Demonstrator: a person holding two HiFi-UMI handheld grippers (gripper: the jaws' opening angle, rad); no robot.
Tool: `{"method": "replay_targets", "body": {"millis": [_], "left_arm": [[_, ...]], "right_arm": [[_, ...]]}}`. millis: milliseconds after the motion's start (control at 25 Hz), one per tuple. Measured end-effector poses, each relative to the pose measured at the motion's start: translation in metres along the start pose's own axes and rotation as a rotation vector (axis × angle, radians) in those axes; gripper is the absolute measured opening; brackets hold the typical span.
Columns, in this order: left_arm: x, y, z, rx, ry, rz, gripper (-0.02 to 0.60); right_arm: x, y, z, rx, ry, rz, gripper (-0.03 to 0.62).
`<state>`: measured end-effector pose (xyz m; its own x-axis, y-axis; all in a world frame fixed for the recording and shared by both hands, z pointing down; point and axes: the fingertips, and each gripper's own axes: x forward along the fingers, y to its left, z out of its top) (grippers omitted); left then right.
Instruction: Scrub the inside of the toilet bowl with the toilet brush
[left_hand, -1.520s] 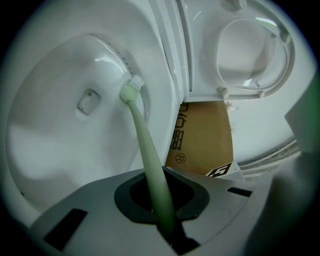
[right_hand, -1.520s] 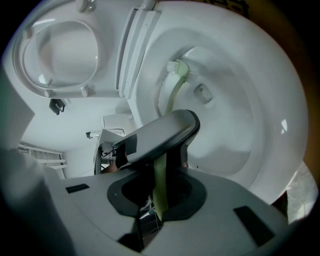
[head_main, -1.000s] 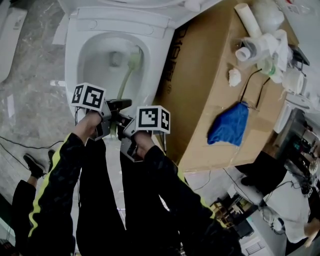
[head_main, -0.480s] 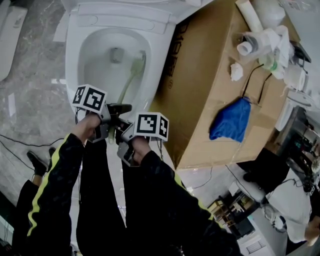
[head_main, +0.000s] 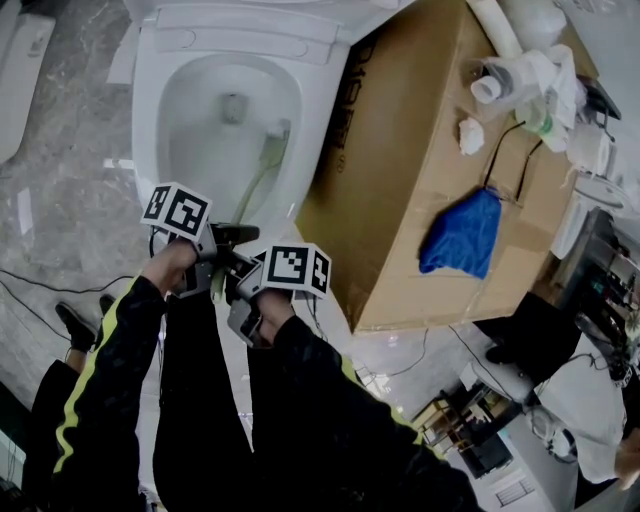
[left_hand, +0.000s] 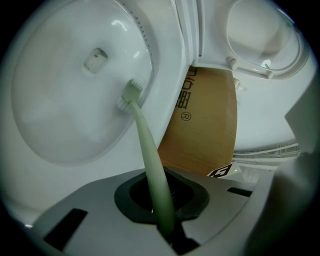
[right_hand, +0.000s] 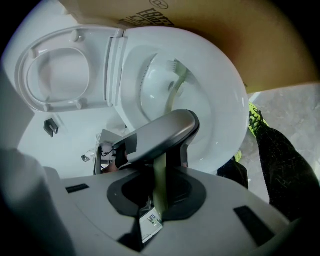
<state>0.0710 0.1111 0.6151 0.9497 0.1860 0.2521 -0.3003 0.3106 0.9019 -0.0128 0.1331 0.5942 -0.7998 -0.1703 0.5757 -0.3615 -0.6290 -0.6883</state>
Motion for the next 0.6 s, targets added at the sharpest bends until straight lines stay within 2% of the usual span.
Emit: {"method": "replay_targets", "body": {"millis": [600], "left_arm": [[-0.015,0.013,-0.048,-0.059,0.085,0.051,0.025]], "right_arm": [[0.005,-0.006,-0.045,0.115,0.005,0.027,0.055]]}}
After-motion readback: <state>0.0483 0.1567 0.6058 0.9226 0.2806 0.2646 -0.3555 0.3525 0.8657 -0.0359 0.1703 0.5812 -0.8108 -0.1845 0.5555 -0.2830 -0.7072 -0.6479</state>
